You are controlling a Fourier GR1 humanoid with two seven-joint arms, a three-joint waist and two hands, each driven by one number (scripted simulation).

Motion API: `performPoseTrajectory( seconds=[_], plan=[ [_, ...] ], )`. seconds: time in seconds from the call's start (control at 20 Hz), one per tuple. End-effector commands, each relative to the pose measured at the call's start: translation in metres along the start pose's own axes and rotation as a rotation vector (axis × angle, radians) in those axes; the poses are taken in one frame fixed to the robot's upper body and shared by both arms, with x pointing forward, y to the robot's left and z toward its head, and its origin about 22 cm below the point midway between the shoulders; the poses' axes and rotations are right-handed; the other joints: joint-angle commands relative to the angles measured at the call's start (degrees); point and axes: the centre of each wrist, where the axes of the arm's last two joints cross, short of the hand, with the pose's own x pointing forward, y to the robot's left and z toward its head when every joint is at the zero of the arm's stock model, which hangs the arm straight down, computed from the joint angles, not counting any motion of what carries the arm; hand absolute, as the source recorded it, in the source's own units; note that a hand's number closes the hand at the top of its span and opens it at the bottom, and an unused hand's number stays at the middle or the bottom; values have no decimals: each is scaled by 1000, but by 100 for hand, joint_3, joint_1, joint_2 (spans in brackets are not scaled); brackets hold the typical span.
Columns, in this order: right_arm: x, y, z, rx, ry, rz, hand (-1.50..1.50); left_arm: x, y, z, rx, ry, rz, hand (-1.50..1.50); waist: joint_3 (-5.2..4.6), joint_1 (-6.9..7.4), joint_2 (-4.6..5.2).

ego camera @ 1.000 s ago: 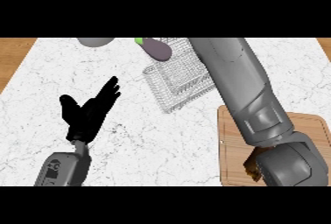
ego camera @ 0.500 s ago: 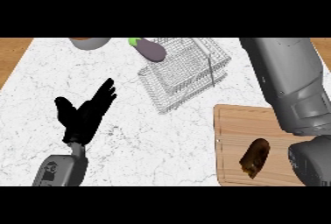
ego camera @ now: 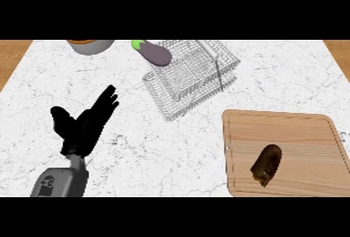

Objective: Pick the eggplant from the cutting board and place it in the tiered basket

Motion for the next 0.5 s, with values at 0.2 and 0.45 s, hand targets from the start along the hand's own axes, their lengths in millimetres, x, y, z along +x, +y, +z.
performPoseTrajectory(
  seconds=[0.2, 0.45],
  plan=[
    [-30, -128, 72, 76, -12, 4, -150, -1, -2, -9, -5, 4, 0, 0, 1, -4, 16],
    [-13, -184, 102, 39, -14, 19, -150, -3, -8, 5, -32, -17, -22, 0, 2, 160, 37]
  ],
)
